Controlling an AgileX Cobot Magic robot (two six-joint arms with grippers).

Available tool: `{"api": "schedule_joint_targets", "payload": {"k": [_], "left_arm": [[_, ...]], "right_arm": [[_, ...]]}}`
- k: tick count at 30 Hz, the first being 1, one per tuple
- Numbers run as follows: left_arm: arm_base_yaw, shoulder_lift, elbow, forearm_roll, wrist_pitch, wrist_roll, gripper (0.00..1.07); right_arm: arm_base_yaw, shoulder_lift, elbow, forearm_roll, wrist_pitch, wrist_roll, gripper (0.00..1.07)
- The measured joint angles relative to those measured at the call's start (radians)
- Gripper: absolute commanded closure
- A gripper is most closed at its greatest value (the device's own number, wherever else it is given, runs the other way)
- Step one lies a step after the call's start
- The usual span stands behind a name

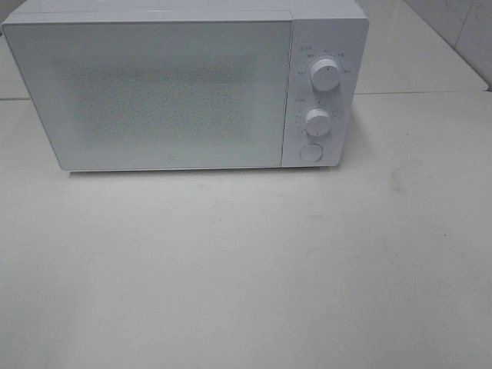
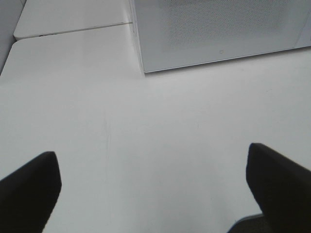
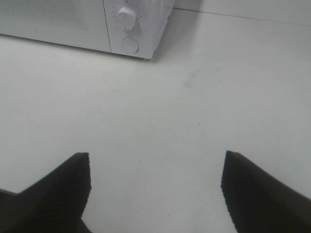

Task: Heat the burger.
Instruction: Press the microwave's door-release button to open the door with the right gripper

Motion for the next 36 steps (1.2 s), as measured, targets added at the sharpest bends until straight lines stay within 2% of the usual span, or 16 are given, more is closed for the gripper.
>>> {"api": "schedule_joint_targets", "payload": {"k": [7,18,36], "left_arm": [[0.0,0.0,0.0,0.0,0.0,0.0,0.1],[0.0,0.0,0.0,0.0,0.0,0.0,0.1],[0.0,0.0,0.0,0.0,0.0,0.0,0.1]], "right_arm": [[0.0,-0.018,0.0,-0.012,-0.001,0.023,0.37],[0.0,-0.013,-0.003,-0.012,-0.006,0.026,0.33],[0.0,0.388,-0.017,-0.011,-0.404,0.034,0.32]]}}
